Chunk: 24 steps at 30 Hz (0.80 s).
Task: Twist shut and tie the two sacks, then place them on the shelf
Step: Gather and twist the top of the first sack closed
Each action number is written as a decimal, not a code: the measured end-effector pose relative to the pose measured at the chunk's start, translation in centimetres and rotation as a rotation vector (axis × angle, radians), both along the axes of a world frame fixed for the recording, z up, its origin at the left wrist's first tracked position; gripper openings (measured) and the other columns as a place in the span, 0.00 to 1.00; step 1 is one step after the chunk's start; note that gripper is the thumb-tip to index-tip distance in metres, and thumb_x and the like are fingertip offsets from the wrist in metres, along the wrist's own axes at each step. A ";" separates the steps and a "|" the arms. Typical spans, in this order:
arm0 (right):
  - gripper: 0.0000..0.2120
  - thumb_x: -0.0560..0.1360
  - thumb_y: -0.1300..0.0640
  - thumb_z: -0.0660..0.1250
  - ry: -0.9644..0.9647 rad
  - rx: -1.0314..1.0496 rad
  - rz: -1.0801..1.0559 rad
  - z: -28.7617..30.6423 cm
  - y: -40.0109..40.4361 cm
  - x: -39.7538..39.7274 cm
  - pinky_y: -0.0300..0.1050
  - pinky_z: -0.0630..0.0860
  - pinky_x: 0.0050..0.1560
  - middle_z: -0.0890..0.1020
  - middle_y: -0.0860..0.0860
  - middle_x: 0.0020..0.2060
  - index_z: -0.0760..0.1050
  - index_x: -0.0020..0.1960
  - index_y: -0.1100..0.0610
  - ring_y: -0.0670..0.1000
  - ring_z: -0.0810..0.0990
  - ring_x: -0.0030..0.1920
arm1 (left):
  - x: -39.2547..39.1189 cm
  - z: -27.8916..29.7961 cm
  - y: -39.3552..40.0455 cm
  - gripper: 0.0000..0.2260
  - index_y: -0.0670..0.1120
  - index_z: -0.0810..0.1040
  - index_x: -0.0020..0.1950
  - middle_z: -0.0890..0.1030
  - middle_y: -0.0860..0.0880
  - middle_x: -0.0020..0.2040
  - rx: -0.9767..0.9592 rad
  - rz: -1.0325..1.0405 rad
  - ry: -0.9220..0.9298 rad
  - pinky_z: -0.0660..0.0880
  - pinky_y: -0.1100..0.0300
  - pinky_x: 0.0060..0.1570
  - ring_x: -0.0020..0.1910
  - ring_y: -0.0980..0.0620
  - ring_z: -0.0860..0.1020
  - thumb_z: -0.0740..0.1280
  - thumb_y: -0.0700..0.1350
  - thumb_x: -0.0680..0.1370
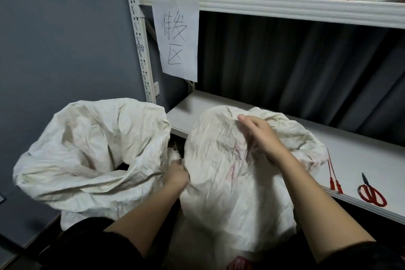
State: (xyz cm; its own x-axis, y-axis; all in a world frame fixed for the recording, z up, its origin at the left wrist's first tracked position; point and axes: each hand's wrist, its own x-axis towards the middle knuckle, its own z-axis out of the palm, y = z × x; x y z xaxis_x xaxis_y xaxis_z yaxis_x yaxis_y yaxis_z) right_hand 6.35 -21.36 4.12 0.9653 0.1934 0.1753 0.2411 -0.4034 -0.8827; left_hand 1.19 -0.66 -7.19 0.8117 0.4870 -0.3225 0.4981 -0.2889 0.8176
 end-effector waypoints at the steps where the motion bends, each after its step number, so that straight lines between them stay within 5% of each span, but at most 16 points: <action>1: 0.19 0.75 0.38 0.61 -0.032 -0.119 -0.037 0.1 0.2 0.2 0.47 0.65 0.39 0.73 0.46 0.31 0.70 0.35 0.51 0.48 0.71 0.35 | 0.1 1.3 0.1 0.14 0.44 0.75 0.62 0.80 0.43 0.57 0.090 0.021 -0.114 0.74 0.54 0.53 0.56 0.41 0.77 0.60 0.40 0.77; 4: 0.14 0.77 0.38 0.58 -0.105 -0.396 -0.130 0.1 0.6 0.4 0.46 0.67 0.44 0.80 0.48 0.42 0.72 0.56 0.44 0.51 0.77 0.48 | 0.8 5.1 0.4 0.16 0.46 0.79 0.58 0.82 0.47 0.55 0.244 -0.001 -0.345 0.71 0.59 0.48 0.55 0.45 0.78 0.58 0.35 0.76; 7: 0.18 0.80 0.46 0.55 -0.186 -0.551 -0.067 0.4 0.7 0.3 0.46 0.68 0.46 0.81 0.52 0.48 0.63 0.70 0.40 0.55 0.77 0.54 | 1.7 8.2 1.0 0.16 0.47 0.80 0.56 0.82 0.50 0.53 0.249 0.006 -0.493 0.70 0.62 0.50 0.54 0.50 0.78 0.59 0.35 0.75; 12: 0.13 0.78 0.53 0.62 -0.067 -0.534 0.200 0.2 1.4 0.7 0.44 0.73 0.53 0.80 0.45 0.56 0.74 0.59 0.41 0.49 0.78 0.55 | 4.1 12.9 1.7 0.13 0.48 0.82 0.50 0.82 0.52 0.48 0.099 -0.018 -0.611 0.72 0.63 0.44 0.45 0.54 0.78 0.60 0.35 0.74; 16: 0.11 0.75 0.65 0.60 0.239 -0.375 0.432 -0.8 3.2 -0.2 0.40 0.70 0.35 0.78 0.48 0.40 0.77 0.48 0.52 0.46 0.75 0.37 | 5.1 16.4 0.8 0.13 0.49 0.82 0.47 0.83 0.52 0.47 0.104 -0.136 -0.701 0.73 0.66 0.41 0.40 0.58 0.78 0.61 0.35 0.74; 19: 0.13 0.75 0.67 0.60 0.297 -0.407 0.536 -0.6 4.1 -1.1 0.33 0.71 0.37 0.78 0.44 0.43 0.76 0.53 0.53 0.40 0.75 0.40 | 5.5 18.0 0.0 0.13 0.53 0.82 0.45 0.82 0.54 0.44 0.175 -0.190 -0.719 0.70 0.66 0.38 0.37 0.59 0.76 0.62 0.37 0.74; 21: 0.13 0.75 0.66 0.61 0.307 -0.418 0.532 0.1 3.8 -1.0 0.36 0.74 0.44 0.80 0.48 0.50 0.76 0.57 0.56 0.46 0.77 0.49 | 5.2 18.4 0.1 0.12 0.55 0.81 0.46 0.81 0.54 0.43 0.399 -0.223 -0.655 0.68 0.63 0.37 0.39 0.57 0.76 0.61 0.40 0.75; 24: 0.10 0.77 0.59 0.61 0.223 -0.458 0.328 2.1 3.0 -0.1 0.40 0.74 0.46 0.81 0.49 0.51 0.79 0.51 0.49 0.48 0.79 0.50 | 5.1 19.1 1.2 0.14 0.52 0.79 0.53 0.82 0.48 0.51 0.999 -0.318 -0.461 0.68 0.57 0.40 0.51 0.44 0.79 0.58 0.39 0.76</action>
State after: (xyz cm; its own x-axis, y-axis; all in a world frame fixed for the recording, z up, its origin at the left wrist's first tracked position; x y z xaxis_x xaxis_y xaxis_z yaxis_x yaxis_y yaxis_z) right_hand 6.21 -18.38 6.19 0.8465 0.4951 -0.1959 0.2461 -0.6901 -0.6806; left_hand 6.25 0.59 11.95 0.8846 0.1094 0.4534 -0.0017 -0.9713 0.2377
